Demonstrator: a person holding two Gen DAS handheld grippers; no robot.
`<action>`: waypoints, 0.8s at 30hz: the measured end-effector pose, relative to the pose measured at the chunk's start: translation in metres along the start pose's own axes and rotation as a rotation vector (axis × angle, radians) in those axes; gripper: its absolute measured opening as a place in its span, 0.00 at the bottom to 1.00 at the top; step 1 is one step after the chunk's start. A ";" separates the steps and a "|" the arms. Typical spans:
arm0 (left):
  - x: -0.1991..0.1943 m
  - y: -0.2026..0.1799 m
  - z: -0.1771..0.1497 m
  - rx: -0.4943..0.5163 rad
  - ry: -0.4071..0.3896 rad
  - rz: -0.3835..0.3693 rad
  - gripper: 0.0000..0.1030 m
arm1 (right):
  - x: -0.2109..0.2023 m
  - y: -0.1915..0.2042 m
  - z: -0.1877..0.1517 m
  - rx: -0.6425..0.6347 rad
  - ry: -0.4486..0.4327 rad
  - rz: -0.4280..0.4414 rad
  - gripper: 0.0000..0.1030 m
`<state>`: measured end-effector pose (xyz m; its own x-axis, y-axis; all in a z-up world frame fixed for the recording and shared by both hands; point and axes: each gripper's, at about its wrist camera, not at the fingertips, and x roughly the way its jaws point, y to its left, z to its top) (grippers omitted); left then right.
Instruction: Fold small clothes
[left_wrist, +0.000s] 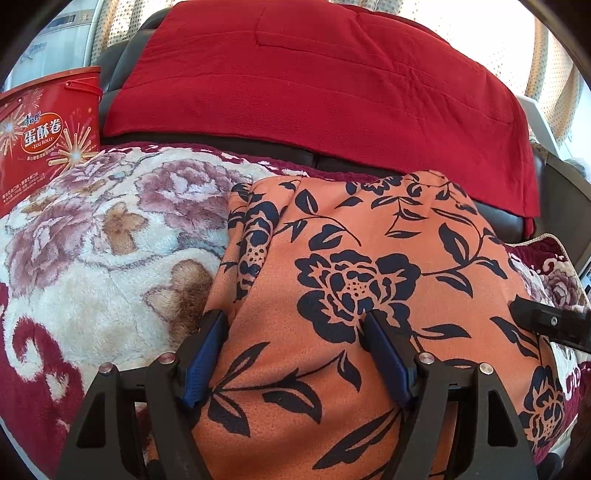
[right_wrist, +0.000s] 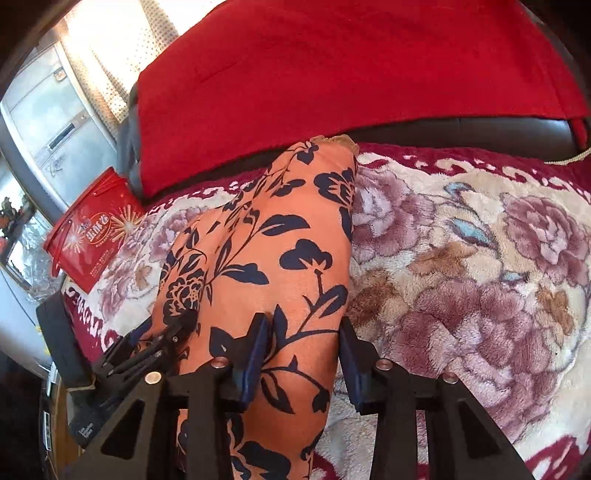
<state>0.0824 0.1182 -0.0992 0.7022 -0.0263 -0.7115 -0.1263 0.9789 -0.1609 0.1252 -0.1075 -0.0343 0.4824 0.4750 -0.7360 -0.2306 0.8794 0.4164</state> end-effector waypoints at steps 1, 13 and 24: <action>0.000 0.000 0.000 0.001 -0.001 0.000 0.75 | 0.004 -0.016 0.003 0.097 0.011 0.063 0.70; 0.001 0.001 0.001 -0.001 0.001 0.003 0.75 | 0.009 -0.016 0.002 0.037 0.030 0.095 0.44; 0.001 0.001 0.000 0.002 -0.001 0.005 0.75 | 0.014 -0.044 -0.011 0.174 0.056 0.164 0.72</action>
<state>0.0831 0.1188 -0.0996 0.7026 -0.0212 -0.7113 -0.1282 0.9794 -0.1558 0.1328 -0.1387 -0.0688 0.4021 0.6160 -0.6774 -0.1505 0.7742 0.6147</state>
